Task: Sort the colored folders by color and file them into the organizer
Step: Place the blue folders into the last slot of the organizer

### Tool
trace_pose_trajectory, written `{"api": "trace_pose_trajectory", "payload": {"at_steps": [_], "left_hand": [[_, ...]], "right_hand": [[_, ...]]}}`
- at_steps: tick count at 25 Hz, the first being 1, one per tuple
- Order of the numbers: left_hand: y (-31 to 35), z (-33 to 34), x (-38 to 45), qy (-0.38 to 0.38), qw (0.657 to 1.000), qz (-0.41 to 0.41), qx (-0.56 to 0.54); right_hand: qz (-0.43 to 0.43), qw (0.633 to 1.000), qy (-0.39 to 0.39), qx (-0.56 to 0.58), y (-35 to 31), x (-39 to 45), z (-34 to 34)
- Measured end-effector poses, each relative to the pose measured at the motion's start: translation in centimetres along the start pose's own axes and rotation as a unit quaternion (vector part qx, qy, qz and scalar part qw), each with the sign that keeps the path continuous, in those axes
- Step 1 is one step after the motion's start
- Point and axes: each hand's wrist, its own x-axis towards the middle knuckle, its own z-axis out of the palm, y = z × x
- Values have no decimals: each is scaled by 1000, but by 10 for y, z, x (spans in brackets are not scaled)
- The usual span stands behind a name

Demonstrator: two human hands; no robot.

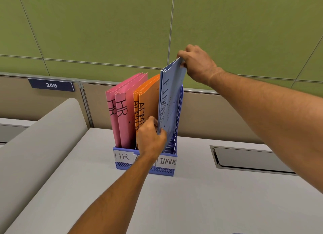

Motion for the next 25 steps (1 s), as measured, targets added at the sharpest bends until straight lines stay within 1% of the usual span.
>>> {"api": "trace_pose_trajectory", "payload": {"at_steps": [3, 5, 11, 13, 16, 19, 20, 22, 23, 25], "left_hand": [[0, 2, 2, -7, 1000, 2, 13], [1, 3, 3, -9, 1000, 7, 14], [1, 2, 0, -3, 1000, 12, 0], [2, 1, -1, 2, 1000, 12, 0], [3, -1, 0, 4, 1000, 10, 2], [4, -3, 1, 0, 1000, 10, 0], [4, -4, 1, -2, 1000, 9, -4], [3, -5, 0, -4, 1000, 9, -8], [3, -5, 0, -3, 1000, 11, -8], [2, -4, 0, -1, 1000, 15, -9]], "right_hand": [[18, 999, -38, 11, 1, 1, 7], [16, 999, -43, 15, 3, 3, 6], [-40, 999, 7, 4, 5, 8, -5], [-43, 999, 25, 8, 4, 6, -5], [-23, 998, 56, 32, 1, 2, -1], [22, 992, 86, 86, -4, -2, 7], [49, 987, 101, 114, -5, -5, 11], [129, 966, 130, 185, -5, -15, 23], [174, 952, 131, 216, -3, -22, 32], [256, 931, 74, 247, -1, -35, 56]]}}
